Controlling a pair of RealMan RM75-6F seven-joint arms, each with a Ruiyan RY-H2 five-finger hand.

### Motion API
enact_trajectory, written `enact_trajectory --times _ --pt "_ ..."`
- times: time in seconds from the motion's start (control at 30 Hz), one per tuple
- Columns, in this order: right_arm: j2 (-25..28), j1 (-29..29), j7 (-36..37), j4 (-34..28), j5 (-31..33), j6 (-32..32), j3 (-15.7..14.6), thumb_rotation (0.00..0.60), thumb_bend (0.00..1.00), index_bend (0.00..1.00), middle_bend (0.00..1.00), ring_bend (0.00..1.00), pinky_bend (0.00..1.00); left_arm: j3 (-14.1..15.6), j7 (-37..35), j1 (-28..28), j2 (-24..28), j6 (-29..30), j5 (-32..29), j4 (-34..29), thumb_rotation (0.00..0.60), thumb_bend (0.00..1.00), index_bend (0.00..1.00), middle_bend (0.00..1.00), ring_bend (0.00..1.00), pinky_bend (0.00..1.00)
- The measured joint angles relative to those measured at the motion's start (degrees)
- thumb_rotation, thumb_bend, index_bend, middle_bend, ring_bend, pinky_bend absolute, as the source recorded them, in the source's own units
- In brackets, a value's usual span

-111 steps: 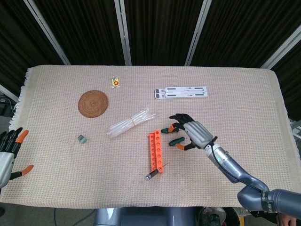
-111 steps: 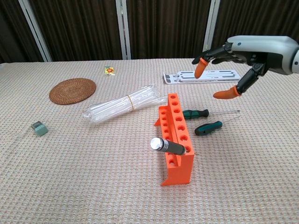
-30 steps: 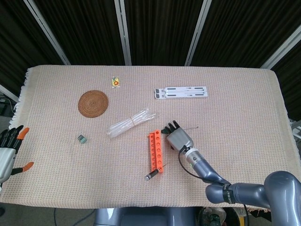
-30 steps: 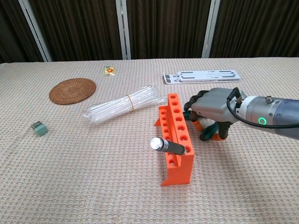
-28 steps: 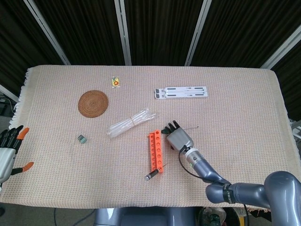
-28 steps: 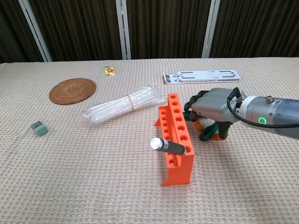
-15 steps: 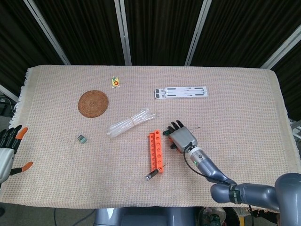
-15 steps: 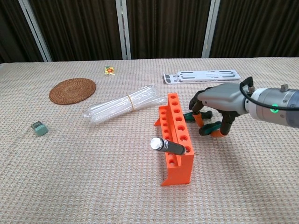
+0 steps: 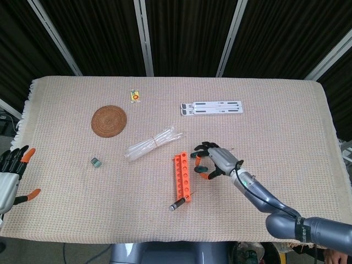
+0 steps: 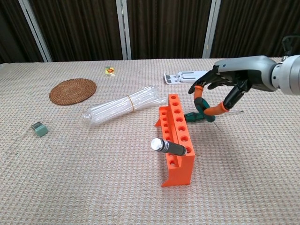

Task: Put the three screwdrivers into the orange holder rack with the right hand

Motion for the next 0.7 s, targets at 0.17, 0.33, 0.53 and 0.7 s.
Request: enact_trajectory --times 0.17,0.33,0.53,0.7 --pt "3.21 -2.93 14.6 -2.59 -6.3 -3.83 3.55 0.6 0.52 0.61 0.16 0.0 0.0 0.14 0.57 0.05 0.38 0.17 0.32 -1.03 0.6 0.06 0.0 0.0 0.0 0.0" --pt "5.65 -5.38 31.94 -4.95 -14.86 -5.54 6.4 0.6 0.52 0.61 0.16 0.0 0.0 0.44 1.08 0.17 0.67 0.05 0.46 -1.8 0.6 0.06 0.0 0.0 0.0 0.0" --pt "7.97 -6.07 55.38 -5.4 -28.91 -2.83 6.06 0.6 0.52 0.62 0.17 0.0 0.0 0.53 1.37 0.17 0.83 0.1 0.64 -2.22 0.6 0.06 0.0 0.0 0.0 0.0" --pt "9.44 -4.46 73.04 -3.32 -40.19 4.1 2.71 0.6 0.52 0.62 0.17 0.0 0.0 0.63 1.31 0.27 0.87 0.11 0.64 -2.3 0.6 0.06 0.0 0.0 0.0 0.0"
